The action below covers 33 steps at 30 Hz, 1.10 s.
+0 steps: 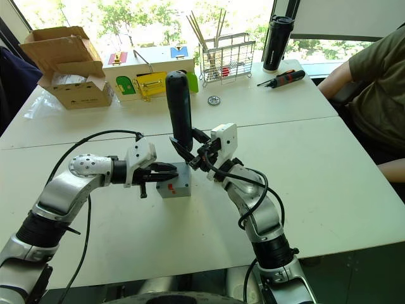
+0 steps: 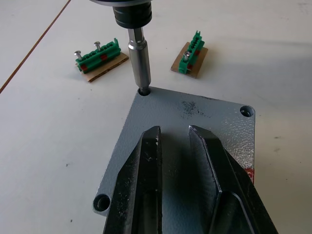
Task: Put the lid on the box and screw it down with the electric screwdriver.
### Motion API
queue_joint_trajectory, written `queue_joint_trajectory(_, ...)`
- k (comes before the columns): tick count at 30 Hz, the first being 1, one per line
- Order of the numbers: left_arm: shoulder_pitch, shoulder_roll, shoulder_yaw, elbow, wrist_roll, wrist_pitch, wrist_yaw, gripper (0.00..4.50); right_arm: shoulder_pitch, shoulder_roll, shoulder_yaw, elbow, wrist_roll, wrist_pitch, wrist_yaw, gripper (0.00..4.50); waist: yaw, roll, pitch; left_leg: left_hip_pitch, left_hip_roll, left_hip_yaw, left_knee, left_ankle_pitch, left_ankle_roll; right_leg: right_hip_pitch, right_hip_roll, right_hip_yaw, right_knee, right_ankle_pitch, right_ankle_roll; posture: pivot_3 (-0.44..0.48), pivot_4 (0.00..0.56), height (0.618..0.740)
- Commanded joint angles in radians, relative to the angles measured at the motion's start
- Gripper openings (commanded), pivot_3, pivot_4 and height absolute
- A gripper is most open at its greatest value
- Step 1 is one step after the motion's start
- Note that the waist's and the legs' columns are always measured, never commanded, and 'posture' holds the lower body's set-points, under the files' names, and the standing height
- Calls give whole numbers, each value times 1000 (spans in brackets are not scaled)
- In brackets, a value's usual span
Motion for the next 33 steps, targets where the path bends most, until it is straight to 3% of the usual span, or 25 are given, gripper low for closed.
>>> queue_joint_trajectory(1, 18, 10, -18, 12, 22, 13, -2, 887, 60, -12, 47, 139, -31, 86, -2, 1834, 0, 0, -1, 0, 0, 0, 0, 0, 0, 0, 0, 0, 0, 0, 0, 0, 150, 740)
queue_joint_trajectory(21, 15, 4, -23, 13, 22, 12, 1, 887, 51, -13, 35, 85, -26, 84, -13, 1834, 2, 0, -4, 0, 0, 0, -2, 0, 0, 2, 0, 0, -6, -1, 0, 0, 150, 740)
queue_joint_trajectory(33, 23, -6, -43, 73, 49, -47, -3, 887, -130, -16, -73, -338, 88, 393, -113, 1834, 25, 2, 6, -4, 0, -1, -3, 0, 0, -1, -1, 0, -8, -1, 0, 0, 150, 740)
